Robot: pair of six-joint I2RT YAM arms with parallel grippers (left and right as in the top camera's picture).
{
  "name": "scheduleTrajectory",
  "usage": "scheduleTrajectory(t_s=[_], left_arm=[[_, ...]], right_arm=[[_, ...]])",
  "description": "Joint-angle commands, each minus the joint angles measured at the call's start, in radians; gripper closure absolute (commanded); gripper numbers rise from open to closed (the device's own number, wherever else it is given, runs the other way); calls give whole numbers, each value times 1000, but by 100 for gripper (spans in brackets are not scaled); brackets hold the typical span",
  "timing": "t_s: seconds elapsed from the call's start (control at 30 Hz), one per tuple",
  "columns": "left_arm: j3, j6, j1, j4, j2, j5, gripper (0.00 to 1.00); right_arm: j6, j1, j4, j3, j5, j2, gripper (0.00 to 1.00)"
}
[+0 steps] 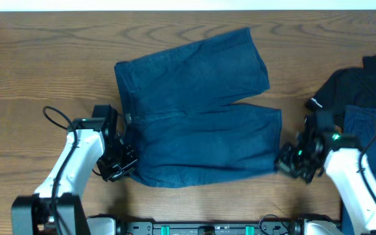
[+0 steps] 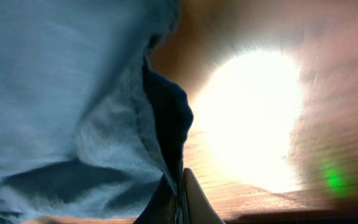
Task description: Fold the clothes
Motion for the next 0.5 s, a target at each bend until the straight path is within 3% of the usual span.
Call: scheduleTrajectory(t_s=[0.0, 0.13, 0.47], left_arm=[[57, 47, 5, -50, -80, 32, 87], [79, 46, 5, -109, -172, 32, 94], [100, 45, 5, -277, -363, 96, 94]], right_arm=[[-84, 8, -31, 139, 65, -1, 99], [-106, 8, -65, 255, 68, -1, 99], [-119, 8, -171, 491, 165, -1, 99]])
